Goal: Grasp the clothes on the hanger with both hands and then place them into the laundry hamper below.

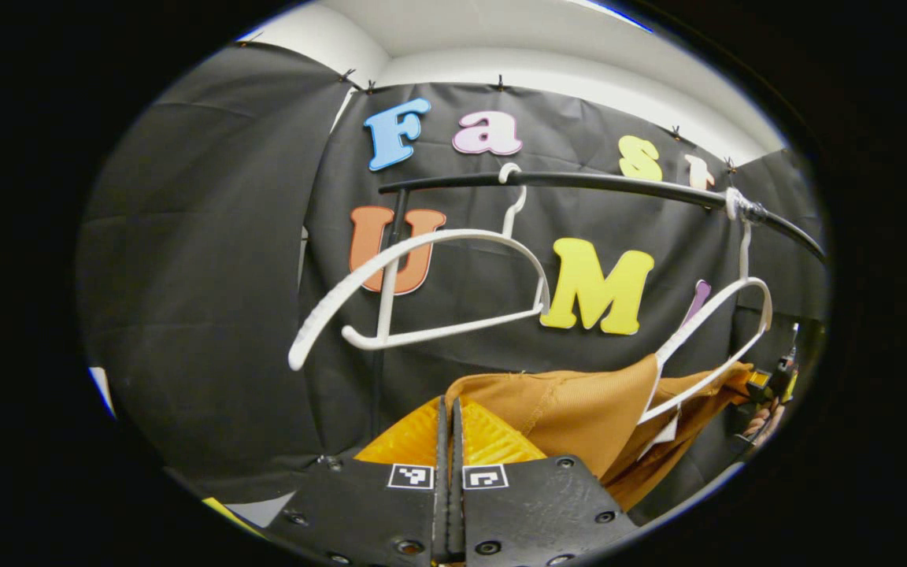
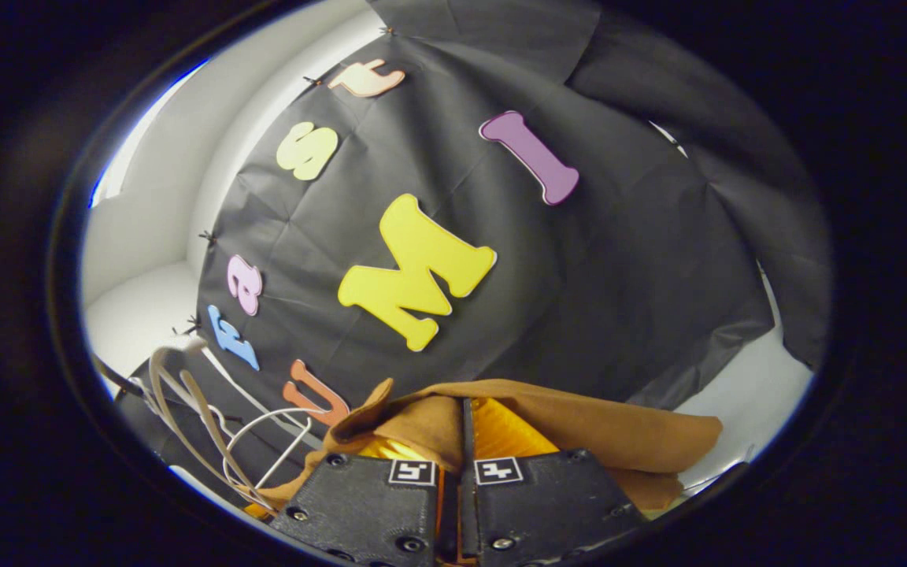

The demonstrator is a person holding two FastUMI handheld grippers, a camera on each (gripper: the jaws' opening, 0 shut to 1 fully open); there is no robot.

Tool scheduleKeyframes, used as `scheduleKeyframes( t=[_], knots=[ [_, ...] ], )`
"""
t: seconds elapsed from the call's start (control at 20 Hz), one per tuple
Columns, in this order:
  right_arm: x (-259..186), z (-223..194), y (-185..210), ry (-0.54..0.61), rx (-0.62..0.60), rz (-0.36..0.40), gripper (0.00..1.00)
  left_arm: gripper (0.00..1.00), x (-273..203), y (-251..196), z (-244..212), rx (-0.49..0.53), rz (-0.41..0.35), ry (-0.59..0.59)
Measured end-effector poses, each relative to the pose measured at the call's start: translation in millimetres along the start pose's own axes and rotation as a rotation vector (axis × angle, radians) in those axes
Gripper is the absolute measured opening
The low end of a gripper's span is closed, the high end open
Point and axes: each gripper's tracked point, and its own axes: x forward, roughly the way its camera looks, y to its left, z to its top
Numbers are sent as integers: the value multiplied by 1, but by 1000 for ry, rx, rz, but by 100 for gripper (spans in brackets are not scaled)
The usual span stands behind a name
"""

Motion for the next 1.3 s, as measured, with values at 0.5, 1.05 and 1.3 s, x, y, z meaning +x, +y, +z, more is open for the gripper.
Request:
scheduleKeyframes(
  t=[0.5,1.05,1.3],
  knots=[
    [-32,-77,-3,112,-23,-12,5,5,-24,10,-16,14,20,24],
    [-69,-135,6,198,-91,-29,5,5,-61,18,-53,29,39,95],
    [-85,-161,11,247,-141,-38,5,0,-75,3,-97,49,3,186]
  ],
)
